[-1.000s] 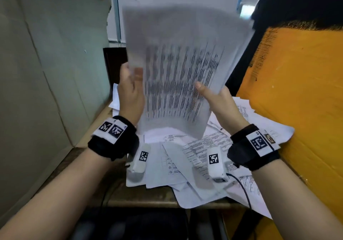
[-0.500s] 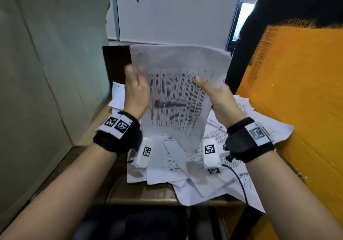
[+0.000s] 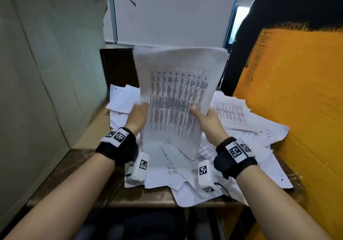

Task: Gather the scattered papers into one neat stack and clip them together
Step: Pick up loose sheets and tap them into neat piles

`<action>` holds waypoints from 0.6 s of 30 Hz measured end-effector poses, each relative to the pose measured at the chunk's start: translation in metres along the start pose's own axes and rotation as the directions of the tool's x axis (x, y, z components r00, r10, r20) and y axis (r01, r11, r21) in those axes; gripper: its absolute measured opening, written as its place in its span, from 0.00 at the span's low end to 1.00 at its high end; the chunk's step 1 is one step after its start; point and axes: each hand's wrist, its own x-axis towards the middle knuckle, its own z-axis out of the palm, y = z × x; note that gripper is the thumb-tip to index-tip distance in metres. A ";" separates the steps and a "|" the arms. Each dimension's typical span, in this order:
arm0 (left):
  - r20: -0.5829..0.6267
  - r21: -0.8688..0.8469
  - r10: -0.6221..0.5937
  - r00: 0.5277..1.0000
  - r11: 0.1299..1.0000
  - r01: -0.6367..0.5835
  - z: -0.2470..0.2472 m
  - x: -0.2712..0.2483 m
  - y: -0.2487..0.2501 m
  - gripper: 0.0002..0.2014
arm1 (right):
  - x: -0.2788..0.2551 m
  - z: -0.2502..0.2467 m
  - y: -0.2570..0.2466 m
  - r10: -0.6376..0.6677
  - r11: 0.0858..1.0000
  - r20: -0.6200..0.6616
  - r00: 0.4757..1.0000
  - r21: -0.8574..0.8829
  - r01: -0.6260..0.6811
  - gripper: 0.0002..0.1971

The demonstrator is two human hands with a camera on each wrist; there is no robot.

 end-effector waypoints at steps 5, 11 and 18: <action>0.194 -0.449 -0.355 0.915 0.797 0.404 -0.005 -0.020 -0.033 0.29 | 0.007 -0.013 -0.007 0.156 0.924 -0.219 0.963 0.376 -0.064 0.03; 0.235 -0.685 -0.154 0.960 0.674 0.276 -0.004 -0.031 -0.012 0.10 | -0.007 -0.024 0.013 0.236 0.804 0.141 0.962 0.527 -0.274 0.13; 0.029 -0.595 0.033 0.999 0.804 -0.009 -0.053 -0.019 -0.007 0.07 | 0.009 -0.097 0.011 0.111 0.951 0.144 0.983 0.270 -0.147 0.22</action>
